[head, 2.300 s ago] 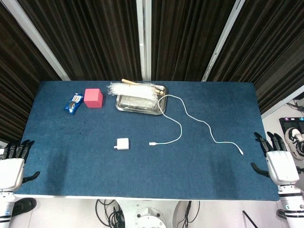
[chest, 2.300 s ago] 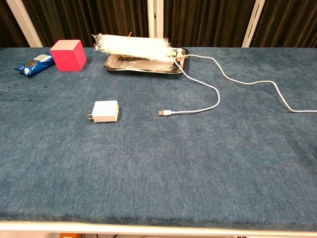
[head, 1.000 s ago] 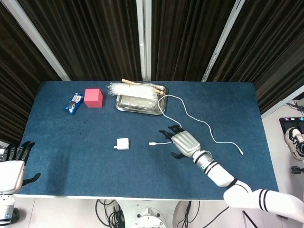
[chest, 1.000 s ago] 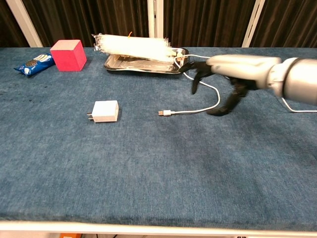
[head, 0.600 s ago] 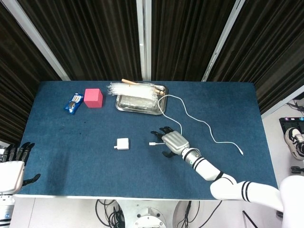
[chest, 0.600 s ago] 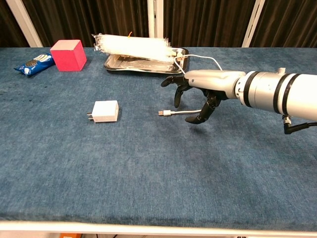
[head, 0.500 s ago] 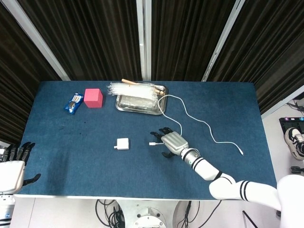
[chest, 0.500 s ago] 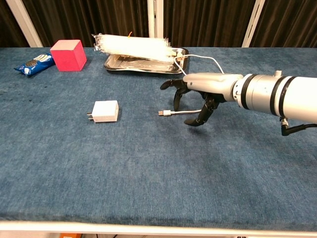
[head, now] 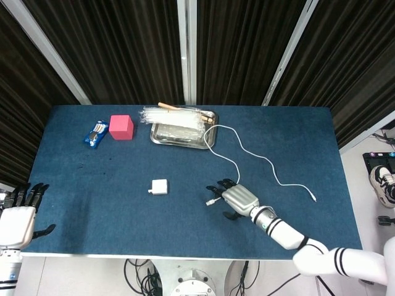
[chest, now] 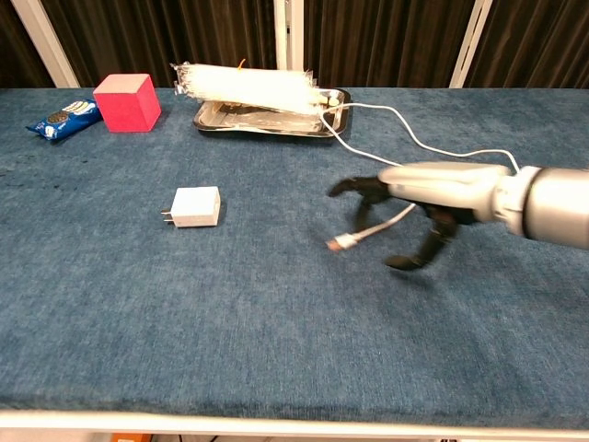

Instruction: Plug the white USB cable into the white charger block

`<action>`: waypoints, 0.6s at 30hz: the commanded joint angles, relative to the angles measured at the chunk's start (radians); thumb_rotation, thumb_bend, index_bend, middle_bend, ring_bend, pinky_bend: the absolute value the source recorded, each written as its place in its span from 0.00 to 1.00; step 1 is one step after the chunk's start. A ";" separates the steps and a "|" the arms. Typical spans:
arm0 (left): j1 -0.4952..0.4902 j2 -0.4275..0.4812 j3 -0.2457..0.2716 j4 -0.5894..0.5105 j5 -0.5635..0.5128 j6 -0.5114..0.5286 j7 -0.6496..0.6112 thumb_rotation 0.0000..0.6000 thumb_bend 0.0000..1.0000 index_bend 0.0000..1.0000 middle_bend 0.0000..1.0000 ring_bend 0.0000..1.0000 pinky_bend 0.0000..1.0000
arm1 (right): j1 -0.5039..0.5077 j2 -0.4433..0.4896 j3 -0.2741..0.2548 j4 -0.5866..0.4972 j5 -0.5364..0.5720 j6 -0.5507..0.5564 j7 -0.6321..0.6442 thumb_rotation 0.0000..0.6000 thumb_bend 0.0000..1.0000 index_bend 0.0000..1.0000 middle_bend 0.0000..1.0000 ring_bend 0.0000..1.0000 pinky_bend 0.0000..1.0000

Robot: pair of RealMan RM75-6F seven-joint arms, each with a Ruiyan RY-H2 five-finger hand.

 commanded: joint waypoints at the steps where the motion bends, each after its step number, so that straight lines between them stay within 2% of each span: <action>1: -0.004 -0.003 -0.001 0.001 0.000 -0.005 0.003 1.00 0.05 0.10 0.08 0.00 0.00 | -0.050 0.070 -0.054 -0.053 -0.042 0.047 0.016 1.00 0.29 0.01 0.35 0.05 0.02; 7: -0.010 -0.003 -0.003 -0.002 0.006 -0.006 0.005 1.00 0.05 0.10 0.08 0.00 0.00 | -0.115 0.151 -0.090 -0.104 -0.108 0.160 0.014 1.00 0.30 0.03 0.36 0.05 0.02; 12: -0.012 -0.001 -0.002 -0.011 0.013 -0.001 0.013 1.00 0.05 0.10 0.08 0.00 0.00 | -0.143 0.136 -0.090 -0.052 -0.224 0.282 -0.047 1.00 0.27 0.19 0.32 0.05 0.02; 15: -0.009 0.001 0.000 -0.020 0.016 0.005 0.019 1.00 0.05 0.10 0.08 0.00 0.00 | -0.134 0.104 -0.104 0.012 -0.297 0.299 -0.099 1.00 0.15 0.29 0.28 0.05 0.01; 18: -0.003 0.004 0.001 -0.028 0.014 0.013 0.024 1.00 0.05 0.10 0.08 0.00 0.00 | -0.118 0.077 -0.117 0.068 -0.344 0.287 -0.148 1.00 0.12 0.35 0.25 0.02 0.00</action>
